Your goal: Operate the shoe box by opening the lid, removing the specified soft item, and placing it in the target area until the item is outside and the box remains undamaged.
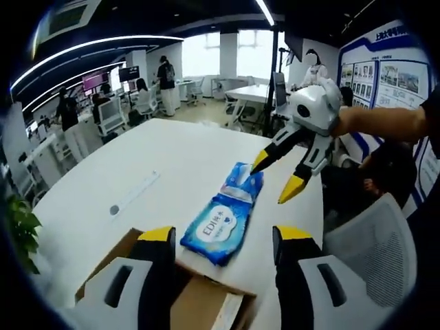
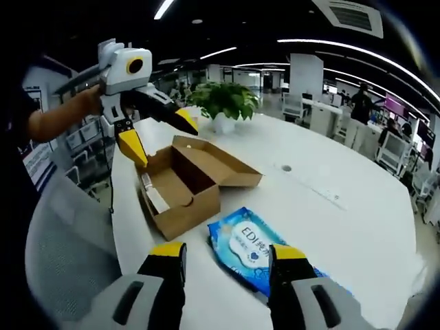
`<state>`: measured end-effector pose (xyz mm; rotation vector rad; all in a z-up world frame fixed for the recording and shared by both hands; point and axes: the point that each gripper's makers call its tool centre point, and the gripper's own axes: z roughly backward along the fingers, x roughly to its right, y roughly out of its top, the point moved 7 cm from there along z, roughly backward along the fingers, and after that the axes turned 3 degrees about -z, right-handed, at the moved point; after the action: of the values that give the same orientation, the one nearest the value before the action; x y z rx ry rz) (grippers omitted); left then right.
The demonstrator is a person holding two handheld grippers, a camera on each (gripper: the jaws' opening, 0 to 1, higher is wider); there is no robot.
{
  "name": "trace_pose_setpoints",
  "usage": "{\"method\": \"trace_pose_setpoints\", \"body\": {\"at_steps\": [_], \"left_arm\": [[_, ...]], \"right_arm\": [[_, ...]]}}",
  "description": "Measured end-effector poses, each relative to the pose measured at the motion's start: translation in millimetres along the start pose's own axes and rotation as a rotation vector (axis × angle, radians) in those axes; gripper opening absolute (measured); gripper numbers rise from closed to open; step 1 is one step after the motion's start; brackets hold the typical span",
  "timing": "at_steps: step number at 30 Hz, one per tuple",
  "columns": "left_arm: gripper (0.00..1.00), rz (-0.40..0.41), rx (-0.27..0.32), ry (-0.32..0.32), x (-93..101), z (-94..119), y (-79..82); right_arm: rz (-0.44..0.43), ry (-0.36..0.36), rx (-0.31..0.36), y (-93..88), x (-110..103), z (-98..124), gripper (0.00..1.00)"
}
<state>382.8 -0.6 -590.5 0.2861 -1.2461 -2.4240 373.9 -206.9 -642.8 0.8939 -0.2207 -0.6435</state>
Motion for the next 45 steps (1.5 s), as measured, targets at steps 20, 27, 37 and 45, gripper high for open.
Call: {"method": "trace_pose_setpoints", "body": {"at_steps": [20,27,37,45], "left_arm": [[0.61,0.126,0.081,0.150,-14.6,88.4,-46.9],[0.62,0.149,0.088,0.189,-18.2,112.1,-62.1],[0.63,0.185,0.135,0.247,-15.7,144.3,-79.6],[0.63,0.203,0.149,0.276,-11.4,162.8,-95.1]], "right_arm": [[0.176,0.178,-0.074,30.0,-45.7,-60.2,0.52],[0.225,0.210,-0.109,32.4,-57.5,-78.4,0.52],[0.328,0.266,-0.151,37.2,-68.8,-106.8,0.52],[0.380,0.293,-0.177,42.2,-76.6,-129.6,0.51]]}}
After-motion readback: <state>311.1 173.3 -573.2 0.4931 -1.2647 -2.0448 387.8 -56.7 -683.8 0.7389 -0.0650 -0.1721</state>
